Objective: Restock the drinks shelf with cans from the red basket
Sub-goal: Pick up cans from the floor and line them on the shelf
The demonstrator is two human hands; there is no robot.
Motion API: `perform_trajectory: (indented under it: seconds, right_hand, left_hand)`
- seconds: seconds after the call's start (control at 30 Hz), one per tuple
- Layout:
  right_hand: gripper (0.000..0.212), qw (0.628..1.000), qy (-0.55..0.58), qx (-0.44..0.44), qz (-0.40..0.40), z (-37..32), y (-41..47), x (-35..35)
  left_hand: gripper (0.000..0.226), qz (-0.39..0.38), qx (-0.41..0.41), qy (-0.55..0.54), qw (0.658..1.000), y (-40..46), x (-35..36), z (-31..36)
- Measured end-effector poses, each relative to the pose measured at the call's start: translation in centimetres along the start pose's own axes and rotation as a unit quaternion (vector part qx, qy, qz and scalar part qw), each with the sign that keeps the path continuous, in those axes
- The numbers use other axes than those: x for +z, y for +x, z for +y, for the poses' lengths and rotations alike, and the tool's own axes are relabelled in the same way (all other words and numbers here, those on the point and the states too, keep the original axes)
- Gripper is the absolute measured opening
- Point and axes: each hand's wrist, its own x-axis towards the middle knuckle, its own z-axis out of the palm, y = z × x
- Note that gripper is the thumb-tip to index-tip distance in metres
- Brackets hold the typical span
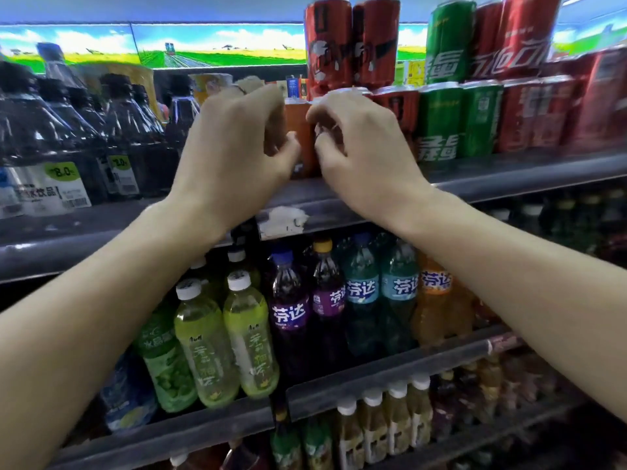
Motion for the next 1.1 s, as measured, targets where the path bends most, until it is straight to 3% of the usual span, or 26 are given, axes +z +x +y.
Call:
perform_trajectory:
  seconds: [0.13,0.23,0.37,0.43,0.67,0.9,1.1]
  right_hand:
    - [0.02,0.996,-0.002,0.056,0.066,3.0,-4.4,-4.5]
    - [0.021,0.984,-0.04,0.152,0.083,6.3,-9.4,-7.4]
    - [0.02,0.961,-0.105,0.254,0.039,11.0,-18.2,-11.0]
    - [0.021,0.944,-0.13,0.304,0.012,13.4,-23.0,-13.5]
    - [0.022,0.872,-0.152,0.463,-0.052,21.7,-39.9,-22.8]
    - [0.03,0.804,-0.161,0.56,-0.118,29.3,-52.6,-29.9]
    - [0.044,0.728,-0.127,0.643,-0.2,33.5,-61.0,-30.6]
  left_hand:
    - [0.014,-0.026,0.072,-0.127,0.989,-2.1,2.2,6.3]
    - [0.011,-0.125,0.091,-0.239,0.958,-4.3,7.1,11.2]
    - [0.016,-0.288,0.064,-0.32,0.9,-9.2,14.9,18.1]
    - [0.026,-0.36,0.045,-0.325,0.873,-11.9,18.3,21.7]
    - [0.024,-0.533,-0.048,-0.309,0.786,-21.1,27.2,36.0]
    - [0.036,-0.611,-0.125,-0.313,0.717,-26.5,34.0,48.6]
    - [0.043,-0.66,-0.16,-0.297,0.671,-31.7,39.1,53.2]
